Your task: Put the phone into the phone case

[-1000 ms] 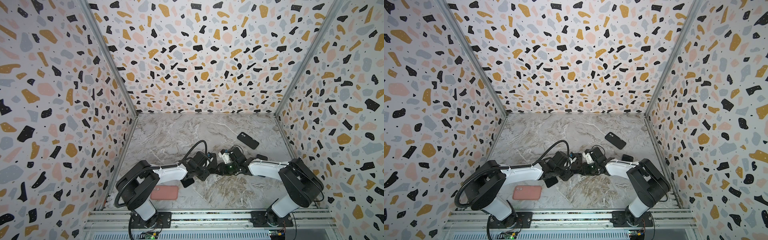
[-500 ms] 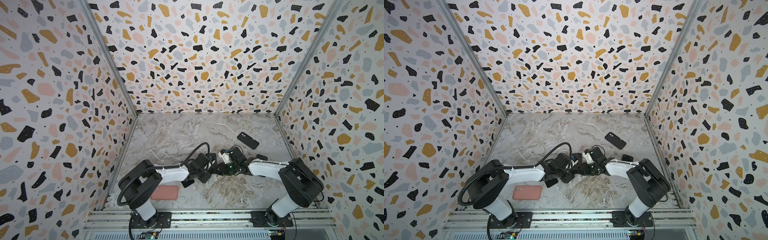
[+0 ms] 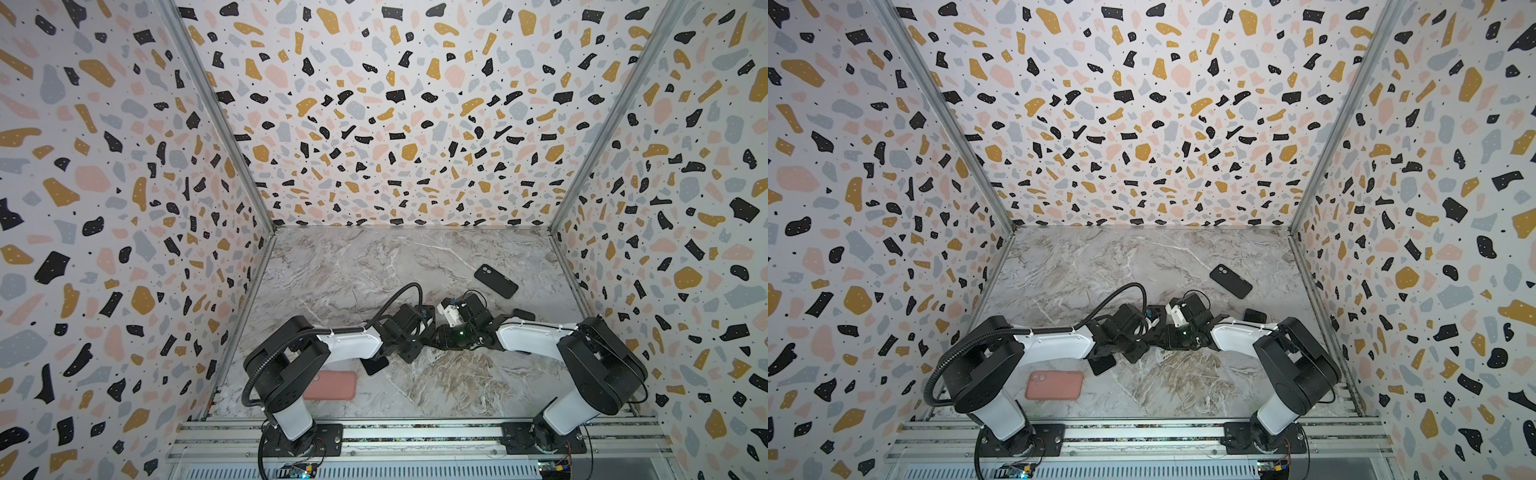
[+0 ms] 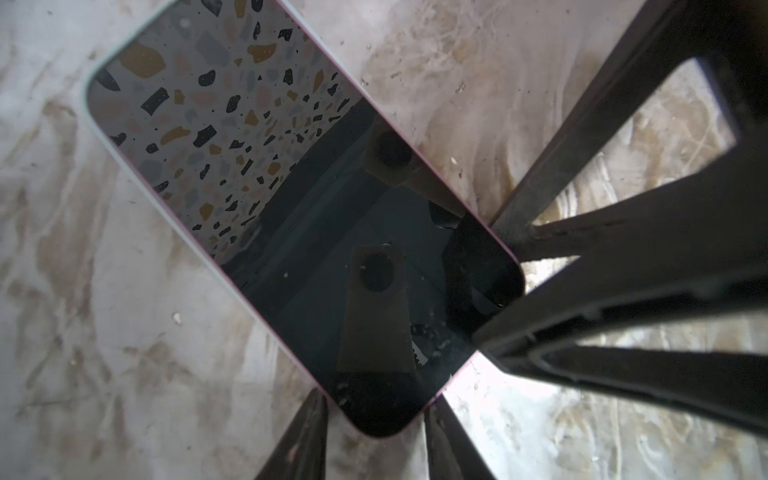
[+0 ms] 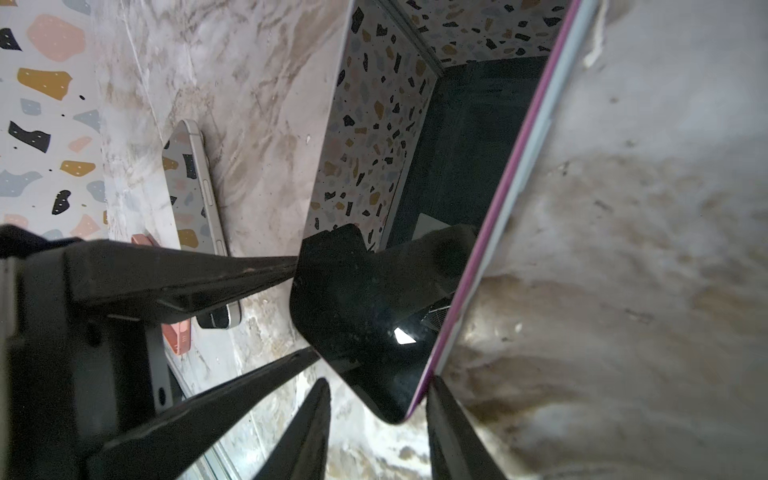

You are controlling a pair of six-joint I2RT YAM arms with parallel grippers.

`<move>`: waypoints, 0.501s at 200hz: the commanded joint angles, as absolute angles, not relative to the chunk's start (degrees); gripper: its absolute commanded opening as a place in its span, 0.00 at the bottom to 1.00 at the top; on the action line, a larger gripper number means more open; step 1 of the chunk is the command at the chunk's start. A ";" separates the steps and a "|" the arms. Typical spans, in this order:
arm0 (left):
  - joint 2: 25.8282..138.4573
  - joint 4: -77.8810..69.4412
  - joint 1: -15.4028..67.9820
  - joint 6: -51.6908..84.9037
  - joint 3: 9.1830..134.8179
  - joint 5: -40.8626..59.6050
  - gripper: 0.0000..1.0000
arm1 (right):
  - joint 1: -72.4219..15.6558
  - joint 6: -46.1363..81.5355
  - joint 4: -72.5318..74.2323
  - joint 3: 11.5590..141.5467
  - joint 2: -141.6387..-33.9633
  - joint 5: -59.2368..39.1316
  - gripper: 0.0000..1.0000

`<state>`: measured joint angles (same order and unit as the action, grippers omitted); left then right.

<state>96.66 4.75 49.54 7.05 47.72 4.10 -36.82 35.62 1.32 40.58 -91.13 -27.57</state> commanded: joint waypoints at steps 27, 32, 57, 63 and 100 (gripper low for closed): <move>98.09 2.35 49.96 8.28 48.46 9.86 0.31 | -37.41 35.25 1.67 43.15 -91.75 -28.90 0.39; 98.17 2.17 49.99 8.42 48.43 10.11 0.30 | -37.40 35.16 1.50 43.22 -91.69 -28.75 0.39; 97.76 0.85 49.86 10.69 47.83 11.52 0.29 | -37.36 34.76 0.67 43.42 -91.70 -27.80 0.38; 97.54 0.17 49.62 11.69 47.45 12.45 0.29 | -37.42 34.56 0.46 43.48 -91.64 -27.54 0.38; 94.82 -5.90 47.78 21.03 43.62 18.63 0.30 | -37.27 34.19 0.00 43.49 -91.30 -26.61 0.38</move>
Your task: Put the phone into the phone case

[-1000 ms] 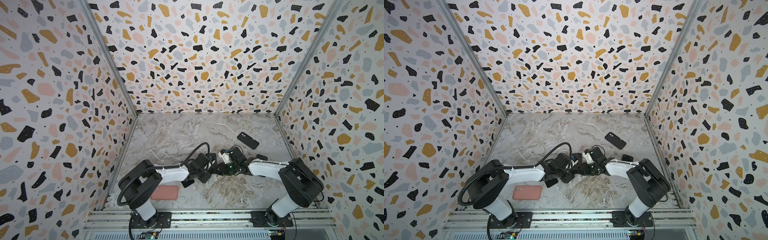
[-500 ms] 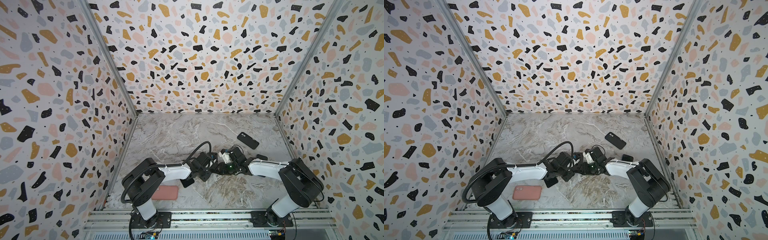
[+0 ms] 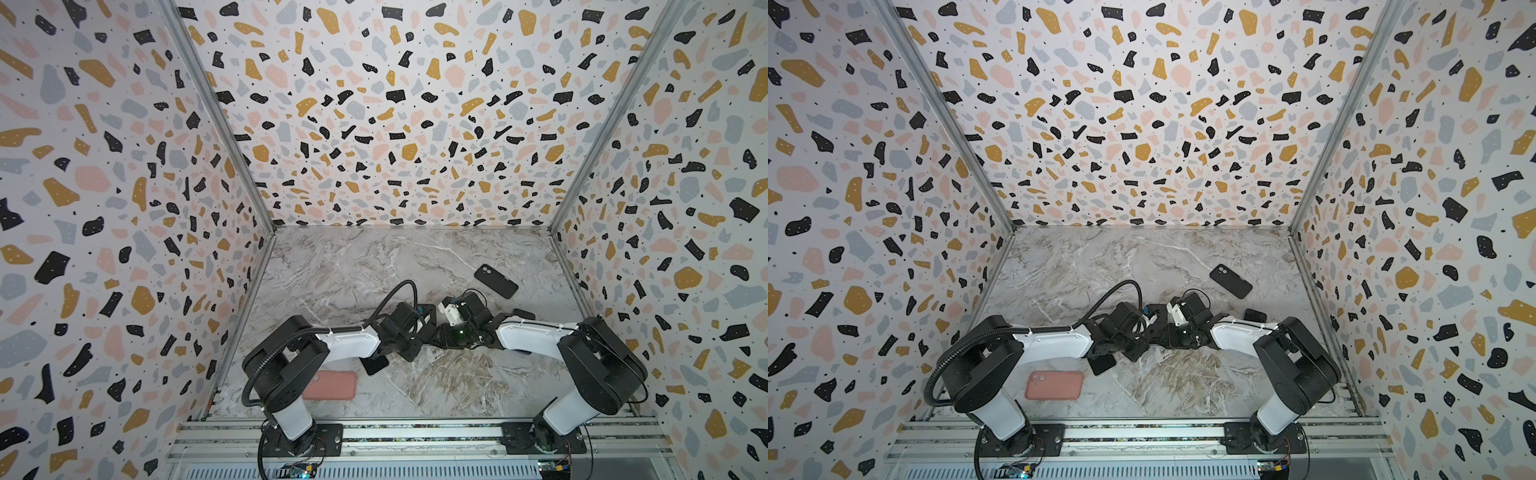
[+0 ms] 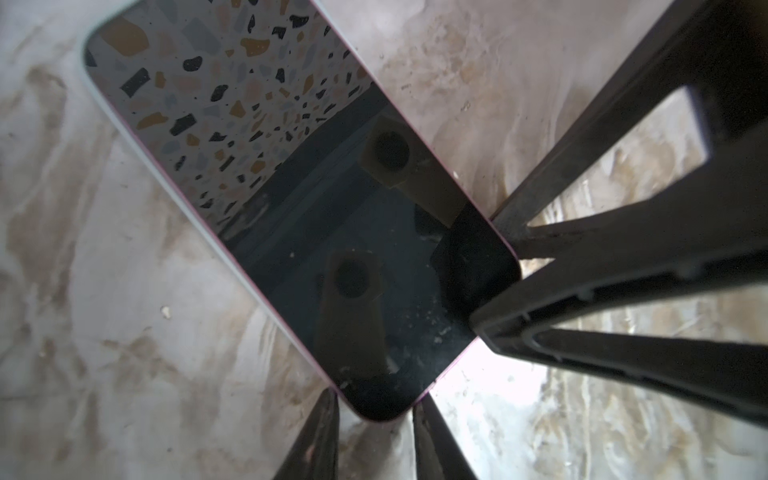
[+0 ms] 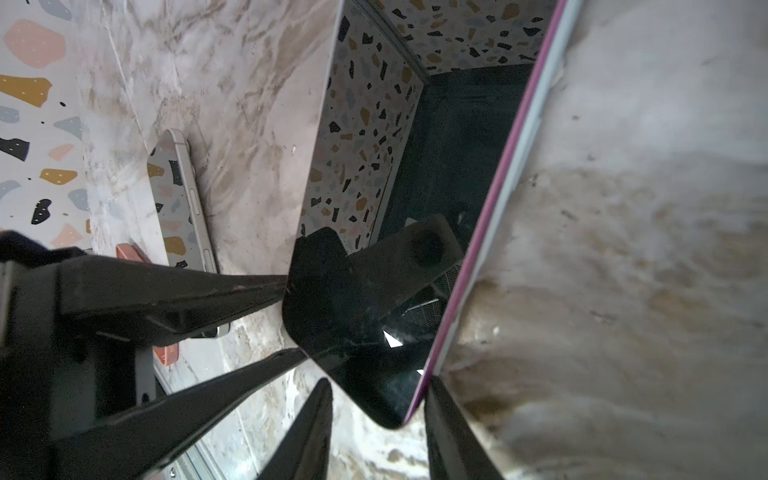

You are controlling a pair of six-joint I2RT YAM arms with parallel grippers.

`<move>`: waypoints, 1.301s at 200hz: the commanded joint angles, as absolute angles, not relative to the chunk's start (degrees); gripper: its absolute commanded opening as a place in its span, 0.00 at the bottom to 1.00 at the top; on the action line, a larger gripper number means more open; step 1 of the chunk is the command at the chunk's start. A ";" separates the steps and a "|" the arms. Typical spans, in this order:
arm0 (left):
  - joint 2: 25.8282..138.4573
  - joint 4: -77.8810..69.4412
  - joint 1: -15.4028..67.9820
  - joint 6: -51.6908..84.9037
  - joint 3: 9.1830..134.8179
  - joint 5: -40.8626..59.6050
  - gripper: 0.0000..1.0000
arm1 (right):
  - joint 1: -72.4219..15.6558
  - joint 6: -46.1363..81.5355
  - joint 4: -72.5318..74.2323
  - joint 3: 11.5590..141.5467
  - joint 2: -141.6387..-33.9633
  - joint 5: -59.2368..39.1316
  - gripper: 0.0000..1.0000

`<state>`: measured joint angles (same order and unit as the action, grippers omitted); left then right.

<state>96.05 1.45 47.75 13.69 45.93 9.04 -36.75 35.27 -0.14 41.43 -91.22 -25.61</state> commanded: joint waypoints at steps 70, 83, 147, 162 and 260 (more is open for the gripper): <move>90.74 -8.35 47.11 29.48 41.39 19.43 0.30 | -37.27 34.10 -0.09 43.68 -91.09 -26.62 0.38; 90.52 -7.48 46.57 30.31 41.42 17.99 0.30 | -37.16 34.10 -0.18 43.73 -91.05 -26.52 0.38; 89.38 -8.98 45.35 38.46 40.51 15.81 0.41 | -37.25 34.01 -0.12 44.03 -91.29 -26.47 0.38; 89.00 -8.52 45.35 39.74 40.33 14.59 0.43 | -37.22 34.01 -0.17 44.02 -91.29 -26.46 0.38; 91.56 -2.37 44.61 40.74 41.51 8.73 0.40 | -37.26 34.01 -0.04 44.56 -91.75 -26.55 0.38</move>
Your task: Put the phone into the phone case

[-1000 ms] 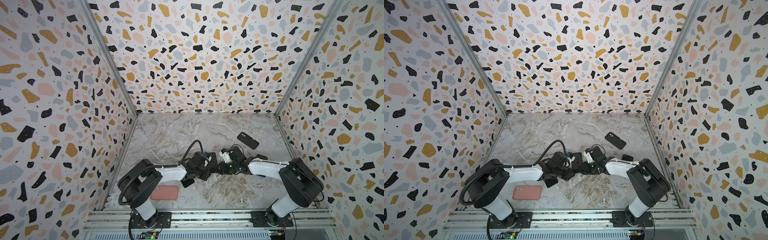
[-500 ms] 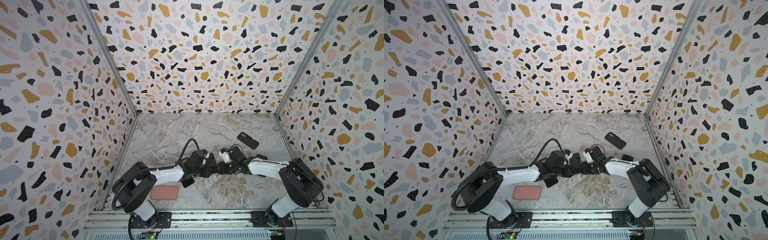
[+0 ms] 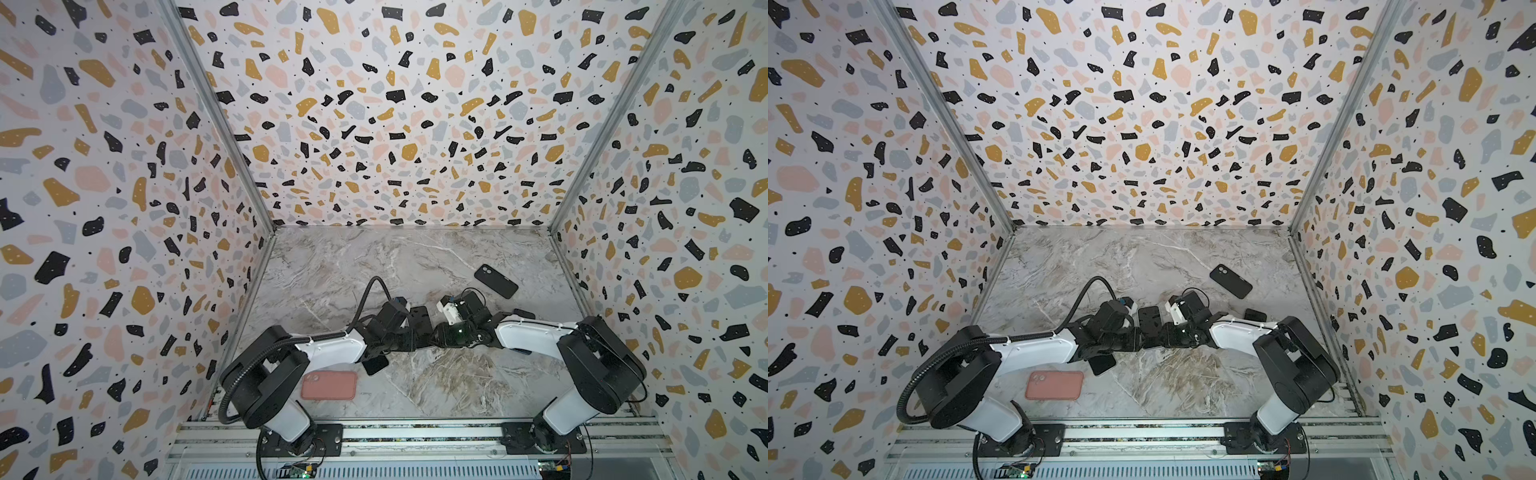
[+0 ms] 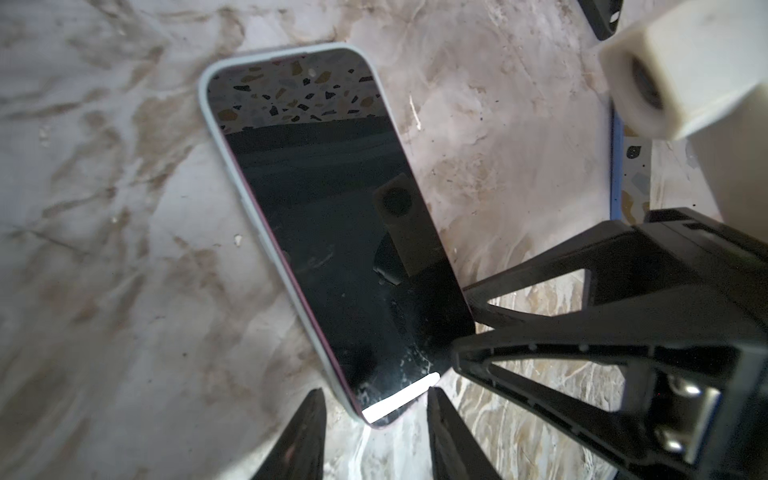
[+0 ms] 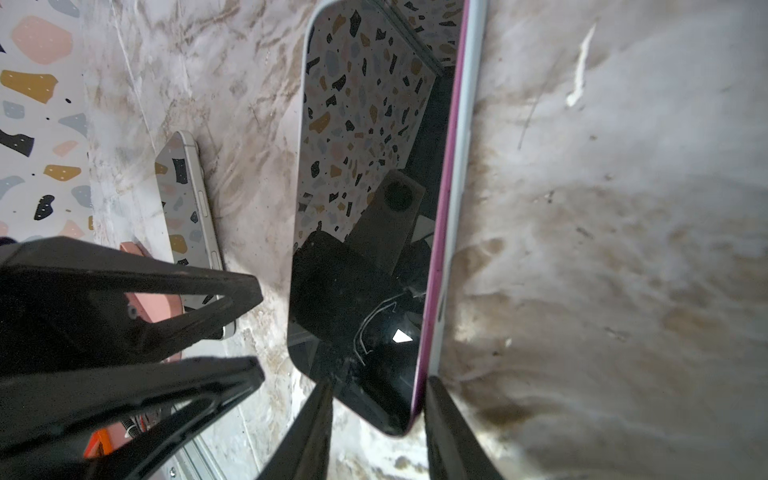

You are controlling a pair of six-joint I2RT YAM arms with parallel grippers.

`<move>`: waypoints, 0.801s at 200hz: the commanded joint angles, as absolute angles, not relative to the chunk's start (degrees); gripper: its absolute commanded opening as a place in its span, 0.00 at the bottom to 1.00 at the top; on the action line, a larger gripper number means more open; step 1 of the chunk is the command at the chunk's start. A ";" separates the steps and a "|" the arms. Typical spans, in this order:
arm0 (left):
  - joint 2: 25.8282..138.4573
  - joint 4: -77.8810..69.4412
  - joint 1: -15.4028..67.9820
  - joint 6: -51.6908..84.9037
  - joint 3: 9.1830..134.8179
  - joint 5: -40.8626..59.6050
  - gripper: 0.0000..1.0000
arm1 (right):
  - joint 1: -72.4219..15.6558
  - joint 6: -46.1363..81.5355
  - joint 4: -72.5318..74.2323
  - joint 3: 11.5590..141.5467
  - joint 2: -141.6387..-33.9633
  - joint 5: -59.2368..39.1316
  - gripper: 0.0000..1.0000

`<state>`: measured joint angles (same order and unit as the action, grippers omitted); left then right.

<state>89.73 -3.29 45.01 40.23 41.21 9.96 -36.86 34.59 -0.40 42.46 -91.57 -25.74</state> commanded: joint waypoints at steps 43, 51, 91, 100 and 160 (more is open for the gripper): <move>94.18 -2.68 44.65 40.28 42.32 9.34 0.37 | -37.35 34.10 -0.08 44.56 -92.01 -26.63 0.38; 94.69 -2.72 44.58 40.14 42.36 9.48 0.35 | -37.30 34.10 -0.04 44.56 -92.10 -26.64 0.38; 96.74 -2.85 44.63 39.65 42.39 9.69 0.27 | -37.86 34.36 0.09 44.73 -92.24 -26.63 0.38; 97.10 -2.90 44.63 39.62 42.20 9.59 0.26 | -38.12 34.45 0.13 44.81 -92.31 -26.66 0.38; 99.13 -3.25 44.63 39.04 40.46 8.29 0.20 | -39.38 34.72 0.55 44.83 -93.12 -26.65 0.38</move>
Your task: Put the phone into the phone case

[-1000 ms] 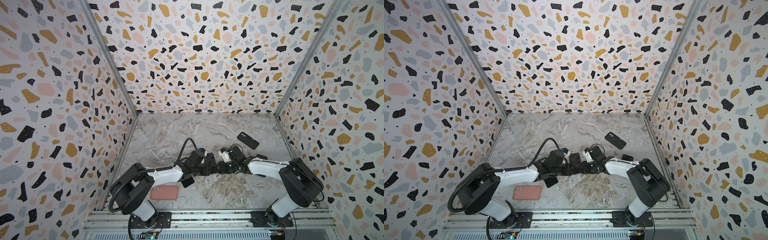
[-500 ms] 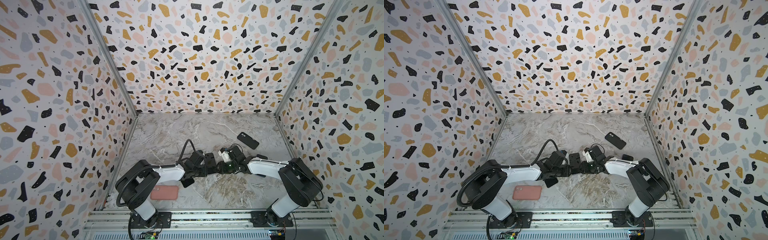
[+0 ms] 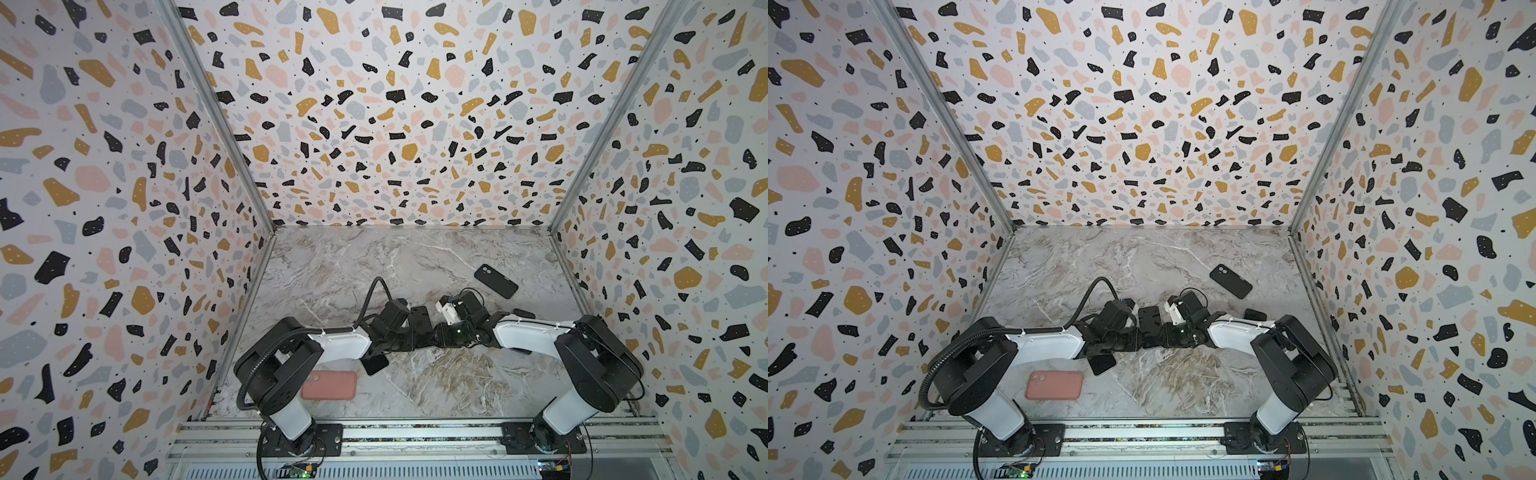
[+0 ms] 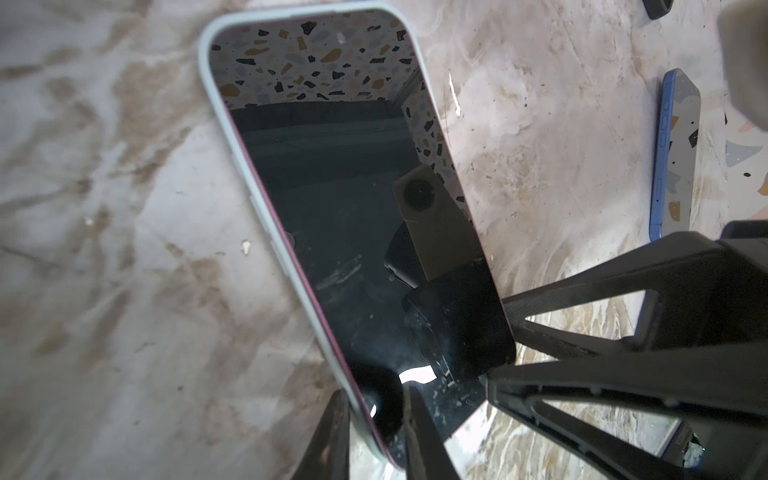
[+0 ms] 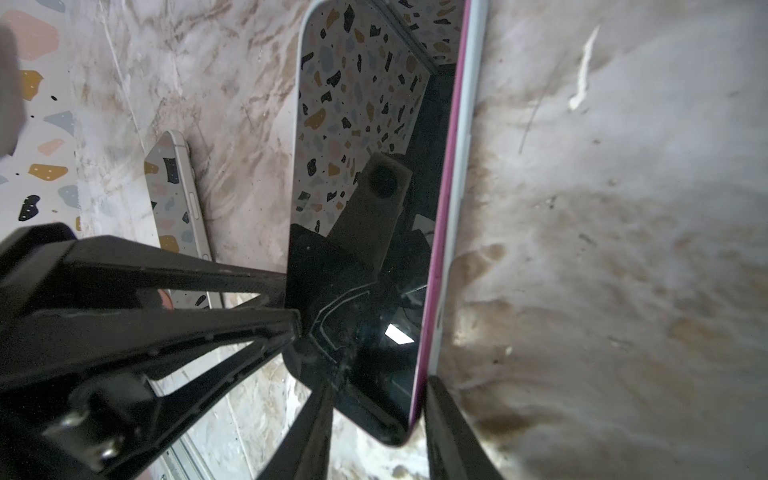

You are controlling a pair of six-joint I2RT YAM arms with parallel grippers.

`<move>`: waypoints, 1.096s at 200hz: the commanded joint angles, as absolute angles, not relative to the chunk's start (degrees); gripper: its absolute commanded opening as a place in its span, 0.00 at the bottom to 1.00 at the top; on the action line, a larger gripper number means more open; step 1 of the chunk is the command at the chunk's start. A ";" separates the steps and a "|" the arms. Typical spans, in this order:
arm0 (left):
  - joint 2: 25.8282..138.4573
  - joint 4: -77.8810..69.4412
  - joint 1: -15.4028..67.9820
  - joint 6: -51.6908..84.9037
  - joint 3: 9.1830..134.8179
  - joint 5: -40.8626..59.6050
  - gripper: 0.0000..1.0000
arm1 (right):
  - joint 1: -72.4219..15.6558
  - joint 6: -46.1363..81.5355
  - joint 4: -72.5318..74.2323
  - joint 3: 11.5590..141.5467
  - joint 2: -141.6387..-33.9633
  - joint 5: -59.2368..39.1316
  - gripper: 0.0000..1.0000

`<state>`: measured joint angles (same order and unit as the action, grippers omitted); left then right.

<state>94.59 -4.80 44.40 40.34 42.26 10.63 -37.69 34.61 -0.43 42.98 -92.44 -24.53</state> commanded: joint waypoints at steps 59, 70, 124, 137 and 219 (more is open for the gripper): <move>100.72 -4.26 44.54 38.50 38.66 7.12 0.15 | -39.81 34.96 1.09 44.74 -93.05 -26.64 0.38; 100.90 -4.63 44.49 38.41 38.37 7.11 0.15 | -39.97 34.98 1.05 44.78 -93.04 -26.55 0.38; 102.13 -6.84 44.50 38.02 36.15 7.67 0.13 | -40.42 35.29 1.10 45.24 -92.80 -26.62 0.38; 102.14 -7.41 44.51 37.97 35.48 7.68 0.13 | -40.51 35.38 1.05 45.44 -92.59 -26.59 0.38; 100.60 -8.03 44.02 36.11 32.55 8.51 0.19 | -41.22 35.51 0.66 46.05 -91.08 -25.93 0.42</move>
<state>96.07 -20.23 43.72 38.85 35.99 8.14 -39.13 35.16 -1.39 43.48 -92.73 -21.87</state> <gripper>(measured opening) 0.184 0.421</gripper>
